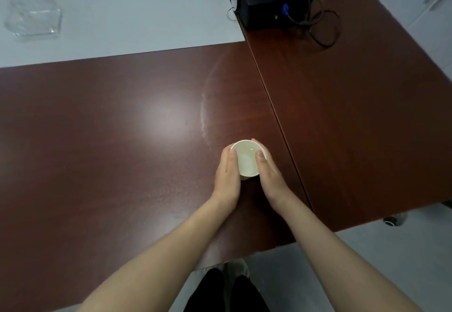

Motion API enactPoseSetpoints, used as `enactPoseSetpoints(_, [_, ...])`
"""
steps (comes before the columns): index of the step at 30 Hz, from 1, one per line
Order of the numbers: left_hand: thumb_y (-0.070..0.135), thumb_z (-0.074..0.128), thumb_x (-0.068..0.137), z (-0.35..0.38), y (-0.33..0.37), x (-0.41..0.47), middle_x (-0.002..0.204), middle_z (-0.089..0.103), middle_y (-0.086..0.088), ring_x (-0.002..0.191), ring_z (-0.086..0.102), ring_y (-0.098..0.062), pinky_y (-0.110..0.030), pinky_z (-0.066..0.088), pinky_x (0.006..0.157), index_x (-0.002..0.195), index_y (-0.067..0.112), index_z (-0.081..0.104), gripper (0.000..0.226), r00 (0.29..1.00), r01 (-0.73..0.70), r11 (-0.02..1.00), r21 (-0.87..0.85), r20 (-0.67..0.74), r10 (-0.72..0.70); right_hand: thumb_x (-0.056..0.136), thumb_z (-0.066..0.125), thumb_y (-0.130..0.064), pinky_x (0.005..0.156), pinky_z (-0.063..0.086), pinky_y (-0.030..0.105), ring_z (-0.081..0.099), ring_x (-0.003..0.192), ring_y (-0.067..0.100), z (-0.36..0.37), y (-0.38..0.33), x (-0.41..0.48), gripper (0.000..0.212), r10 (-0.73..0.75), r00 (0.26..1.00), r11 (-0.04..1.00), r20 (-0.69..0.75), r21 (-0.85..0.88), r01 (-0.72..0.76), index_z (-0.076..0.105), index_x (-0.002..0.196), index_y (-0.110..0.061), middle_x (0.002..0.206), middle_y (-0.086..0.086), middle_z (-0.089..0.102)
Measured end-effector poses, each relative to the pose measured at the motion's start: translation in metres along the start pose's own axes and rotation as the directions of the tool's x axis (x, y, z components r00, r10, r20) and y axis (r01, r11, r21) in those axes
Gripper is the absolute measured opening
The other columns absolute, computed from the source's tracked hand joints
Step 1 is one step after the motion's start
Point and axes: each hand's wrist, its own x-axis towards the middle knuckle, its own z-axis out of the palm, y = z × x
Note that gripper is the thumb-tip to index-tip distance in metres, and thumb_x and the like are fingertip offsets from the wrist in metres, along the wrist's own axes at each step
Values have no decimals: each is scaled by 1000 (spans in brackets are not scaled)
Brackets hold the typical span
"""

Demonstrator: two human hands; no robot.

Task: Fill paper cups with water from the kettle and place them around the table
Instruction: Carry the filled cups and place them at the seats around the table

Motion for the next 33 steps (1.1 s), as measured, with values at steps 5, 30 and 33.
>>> enactPoseSetpoints(5, [22,28,104,-2,5,-3,92,58,9,82,54,1,-5,41,71,111,10,55,31,999,41,999,26,-3,-41,104,34,-18,99,29,10,38,123,4,-3,-5,1,42,45,998,999,37,-8,-44,31,145,-15,141,-1,41])
enactPoseSetpoints(30, [26,38,102,-114,118,-147,149,37,5,139,30,-11,-22,19,113,144,18,38,43,840,-84,995,-49,-541,45,100,45,-25,97,27,14,38,121,0,55,-136,-97,49,-284,883,935,375,-96,341,29,146,-17,150,3,38])
enactPoseSetpoints(33, [26,39,101,-152,114,-188,149,36,4,137,32,-11,-35,25,116,143,19,38,43,764,-109,986,-130,-646,0,101,42,-30,87,22,7,38,124,2,94,-140,-127,51,-245,817,914,522,-157,374,26,147,-18,150,2,38])
